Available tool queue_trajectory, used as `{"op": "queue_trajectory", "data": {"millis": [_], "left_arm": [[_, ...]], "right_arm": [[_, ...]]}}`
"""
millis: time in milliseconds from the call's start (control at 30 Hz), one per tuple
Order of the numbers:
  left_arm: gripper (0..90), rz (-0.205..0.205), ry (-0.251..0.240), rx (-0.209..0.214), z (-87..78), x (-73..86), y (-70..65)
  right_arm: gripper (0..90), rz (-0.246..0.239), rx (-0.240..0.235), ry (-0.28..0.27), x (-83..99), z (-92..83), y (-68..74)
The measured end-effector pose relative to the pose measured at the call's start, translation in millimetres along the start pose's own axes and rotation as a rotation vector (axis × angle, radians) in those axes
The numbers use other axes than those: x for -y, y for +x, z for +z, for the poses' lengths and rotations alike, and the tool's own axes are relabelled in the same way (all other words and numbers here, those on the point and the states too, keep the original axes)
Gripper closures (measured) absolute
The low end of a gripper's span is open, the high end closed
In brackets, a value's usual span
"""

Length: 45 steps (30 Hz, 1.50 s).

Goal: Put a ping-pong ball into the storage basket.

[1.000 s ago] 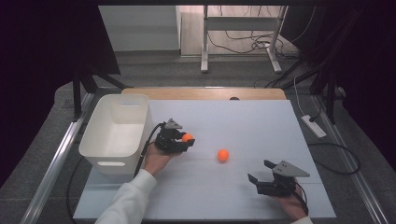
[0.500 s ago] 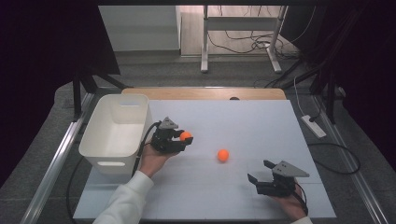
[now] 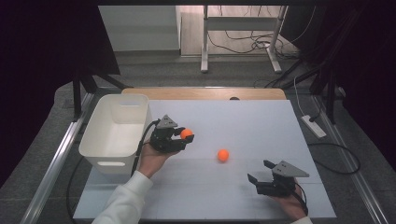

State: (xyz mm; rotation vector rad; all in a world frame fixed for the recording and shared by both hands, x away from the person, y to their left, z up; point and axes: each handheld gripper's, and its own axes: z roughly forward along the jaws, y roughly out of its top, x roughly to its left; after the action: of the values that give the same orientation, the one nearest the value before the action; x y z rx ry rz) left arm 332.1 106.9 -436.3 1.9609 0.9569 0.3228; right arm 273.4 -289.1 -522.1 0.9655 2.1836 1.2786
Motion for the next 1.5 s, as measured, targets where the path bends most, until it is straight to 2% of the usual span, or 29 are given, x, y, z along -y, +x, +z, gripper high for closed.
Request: {"op": "queue_trajectory", "data": {"millis": [433, 1200, 1500], "left_arm": [[50.9, 0.007, -0.044, 0.01, -11.7, -5.0, -2.9], [50.9, 0.004, -0.089, 0.013, -26.4, -9.5, -2.5], [50.9, 0.006, -0.115, 0.008, -36.3, -16.9, -1.5]], "right_arm": [[14.9, 0.0, 0.001, 0.001, 0.1, 0.0, -0.2], [14.9, 0.004, 0.001, -0.004, -0.2, -0.4, -0.3], [14.8, 0.003, 0.004, -0.001, -0.2, -0.5, -0.5]]}}
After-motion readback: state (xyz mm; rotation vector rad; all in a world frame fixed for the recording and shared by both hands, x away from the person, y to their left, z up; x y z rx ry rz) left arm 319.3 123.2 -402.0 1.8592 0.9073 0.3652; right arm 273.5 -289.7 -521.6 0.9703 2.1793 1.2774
